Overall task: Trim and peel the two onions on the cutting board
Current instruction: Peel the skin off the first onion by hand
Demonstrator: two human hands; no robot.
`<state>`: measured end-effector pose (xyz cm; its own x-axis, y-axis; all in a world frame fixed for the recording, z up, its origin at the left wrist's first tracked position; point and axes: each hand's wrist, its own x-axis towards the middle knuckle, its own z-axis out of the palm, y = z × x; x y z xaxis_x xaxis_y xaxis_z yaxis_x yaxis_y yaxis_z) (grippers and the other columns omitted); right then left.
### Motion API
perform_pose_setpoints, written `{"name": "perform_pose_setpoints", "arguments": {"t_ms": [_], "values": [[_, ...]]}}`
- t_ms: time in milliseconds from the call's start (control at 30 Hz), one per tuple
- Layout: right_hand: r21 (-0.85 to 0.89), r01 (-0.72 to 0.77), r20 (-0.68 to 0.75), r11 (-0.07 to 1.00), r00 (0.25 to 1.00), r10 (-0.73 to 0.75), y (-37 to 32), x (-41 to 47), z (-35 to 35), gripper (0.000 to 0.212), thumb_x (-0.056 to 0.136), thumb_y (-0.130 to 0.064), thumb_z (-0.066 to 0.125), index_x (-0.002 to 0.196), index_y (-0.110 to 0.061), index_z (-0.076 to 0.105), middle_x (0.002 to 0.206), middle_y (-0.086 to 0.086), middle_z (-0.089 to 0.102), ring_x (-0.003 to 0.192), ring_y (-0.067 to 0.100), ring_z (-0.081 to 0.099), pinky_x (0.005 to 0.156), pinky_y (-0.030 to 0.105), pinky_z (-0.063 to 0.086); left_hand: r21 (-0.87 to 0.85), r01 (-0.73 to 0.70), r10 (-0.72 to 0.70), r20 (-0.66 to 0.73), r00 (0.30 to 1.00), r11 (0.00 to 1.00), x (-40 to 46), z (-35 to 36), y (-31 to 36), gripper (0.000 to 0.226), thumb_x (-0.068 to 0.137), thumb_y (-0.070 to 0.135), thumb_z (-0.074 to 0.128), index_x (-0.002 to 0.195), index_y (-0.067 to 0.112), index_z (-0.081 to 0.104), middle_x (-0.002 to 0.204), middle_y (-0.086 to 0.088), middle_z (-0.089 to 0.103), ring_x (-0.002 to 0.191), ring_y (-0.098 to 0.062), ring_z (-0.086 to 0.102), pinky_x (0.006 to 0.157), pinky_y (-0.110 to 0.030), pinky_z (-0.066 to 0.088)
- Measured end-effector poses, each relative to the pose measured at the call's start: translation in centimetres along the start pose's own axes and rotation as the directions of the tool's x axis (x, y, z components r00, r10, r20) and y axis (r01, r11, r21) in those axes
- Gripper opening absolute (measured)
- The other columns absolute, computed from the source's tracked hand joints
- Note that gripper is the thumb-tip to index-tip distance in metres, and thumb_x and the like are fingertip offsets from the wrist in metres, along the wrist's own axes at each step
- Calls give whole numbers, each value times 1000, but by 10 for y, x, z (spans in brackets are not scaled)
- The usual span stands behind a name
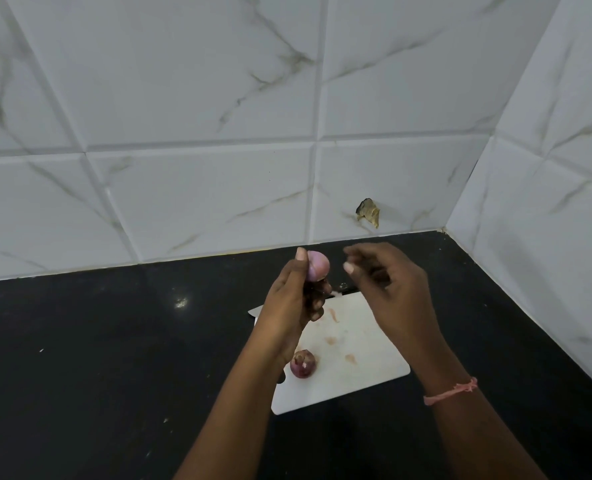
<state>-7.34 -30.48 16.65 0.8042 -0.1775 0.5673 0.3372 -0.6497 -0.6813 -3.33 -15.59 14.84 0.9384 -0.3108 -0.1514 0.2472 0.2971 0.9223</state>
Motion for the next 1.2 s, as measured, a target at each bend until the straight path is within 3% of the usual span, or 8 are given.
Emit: {"name": "perform_pose_setpoints", "arguments": {"t_ms": [100,167,367,567,833,1000,1200], "values": [[0,99,163,995,982,-98,-8,3,5,21,87,-17,71,108,-16,68,104,-9,59,88,6,60,72,10,47,-22,-35,35,31,999,999,-2,1,1,50,98,55,44,111,10,62,70,-2,54,55,-11,41,52,-24,32],[-5,93,195,996,977,-91,-9,3,10,24,86,-17,73,109,-17,66,105,-9,57,86,4,58,72,8,44,-44,-34,35,23,999,998,-3,1,3,55,91,57,50,114,8,62,68,0,53,53,-10,40,52,-25,32],[26,93,213,995,972,-97,-10,3,12,31,87,-7,70,113,-20,61,108,-10,54,95,-5,54,77,5,42,0,-35,35,24,999,999,-3,0,3,60,79,62,58,110,10,57,61,1,49,50,-10,35,48,-23,28],[33,101,226,994,968,-106,-7,4,14,31,86,-3,69,111,-19,59,104,-11,53,96,1,56,77,9,44,-8,-6,6,13,1000,1000,-2,2,3,59,79,60,58,112,11,56,58,4,45,47,-7,34,43,-20,24],[20,173,107,985,979,-175,-2,-1,19,20,87,-5,68,105,-13,64,100,-8,56,92,5,57,77,10,44,-36,14,-13,19,1000,999,-3,5,6,79,77,61,59,124,-2,54,61,6,48,47,-4,37,42,-18,26],[-18,218,35,976,975,-218,1,-5,22,4,90,-7,62,93,-8,64,94,-5,56,87,2,54,74,10,43,-28,34,-34,22,999,999,-2,5,5,63,79,64,56,111,10,57,56,7,43,45,-5,31,42,-18,24],[-24,171,67,985,983,-169,7,-2,16,7,90,-19,61,90,-13,64,91,-10,57,85,4,57,70,14,46,-75,91,-92,-9,996,993,-1,4,4,51,88,62,52,89,11,62,58,2,45,47,-8,31,42,-18,27]]}}
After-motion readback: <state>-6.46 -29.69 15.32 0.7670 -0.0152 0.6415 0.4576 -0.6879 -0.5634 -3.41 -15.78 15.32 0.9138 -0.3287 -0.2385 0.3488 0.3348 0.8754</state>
